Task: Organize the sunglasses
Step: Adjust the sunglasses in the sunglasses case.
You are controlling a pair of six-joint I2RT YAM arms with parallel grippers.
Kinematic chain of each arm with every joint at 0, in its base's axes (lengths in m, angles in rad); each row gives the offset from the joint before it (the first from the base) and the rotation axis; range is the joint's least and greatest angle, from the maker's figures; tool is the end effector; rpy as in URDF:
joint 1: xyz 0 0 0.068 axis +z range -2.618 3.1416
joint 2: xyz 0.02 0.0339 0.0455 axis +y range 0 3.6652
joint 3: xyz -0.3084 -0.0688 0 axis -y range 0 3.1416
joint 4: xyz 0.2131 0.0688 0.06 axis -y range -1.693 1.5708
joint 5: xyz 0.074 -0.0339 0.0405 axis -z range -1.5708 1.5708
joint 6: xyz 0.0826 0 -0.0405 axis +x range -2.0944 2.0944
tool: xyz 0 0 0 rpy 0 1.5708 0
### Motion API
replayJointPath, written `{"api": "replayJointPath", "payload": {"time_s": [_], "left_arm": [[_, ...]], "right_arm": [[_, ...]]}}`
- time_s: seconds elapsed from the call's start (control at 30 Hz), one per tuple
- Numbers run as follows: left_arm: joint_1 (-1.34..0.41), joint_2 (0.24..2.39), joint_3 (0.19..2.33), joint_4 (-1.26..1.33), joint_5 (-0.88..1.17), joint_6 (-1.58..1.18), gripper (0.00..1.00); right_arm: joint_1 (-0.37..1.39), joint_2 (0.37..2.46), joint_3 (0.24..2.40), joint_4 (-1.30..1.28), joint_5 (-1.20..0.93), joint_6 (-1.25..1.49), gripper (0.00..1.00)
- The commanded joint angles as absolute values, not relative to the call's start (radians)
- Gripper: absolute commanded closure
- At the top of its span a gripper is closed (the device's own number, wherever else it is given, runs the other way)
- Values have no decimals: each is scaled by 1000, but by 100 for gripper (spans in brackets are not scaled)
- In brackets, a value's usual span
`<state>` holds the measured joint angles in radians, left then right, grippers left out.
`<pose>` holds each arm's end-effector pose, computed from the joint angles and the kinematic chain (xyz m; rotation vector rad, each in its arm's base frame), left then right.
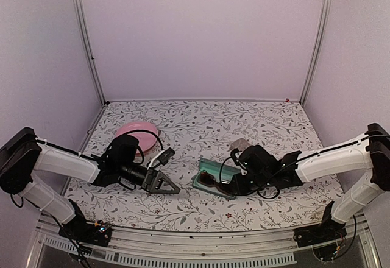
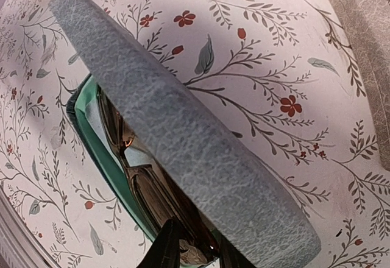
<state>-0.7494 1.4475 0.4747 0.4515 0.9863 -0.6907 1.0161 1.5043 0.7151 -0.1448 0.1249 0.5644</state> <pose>0.1400 -0.2244 0.2177 0.7846 2.2833 -1.8115 0.1588 0.2368 0.1868 -0.5229 2.5117 0.4878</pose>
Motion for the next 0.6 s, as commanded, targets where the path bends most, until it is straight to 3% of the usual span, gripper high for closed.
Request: {"api": "replayJointPath", "payload": {"time_s": [0.0,0.57], "left_arm": [[-743,1442,460,476,992,-693,20],[-743,1445,456,483,982,-695,20]], "right_arm": [[1001,1516,754,-123,165,548,76],[1002,1476,749,-163,168,548,63]]}}
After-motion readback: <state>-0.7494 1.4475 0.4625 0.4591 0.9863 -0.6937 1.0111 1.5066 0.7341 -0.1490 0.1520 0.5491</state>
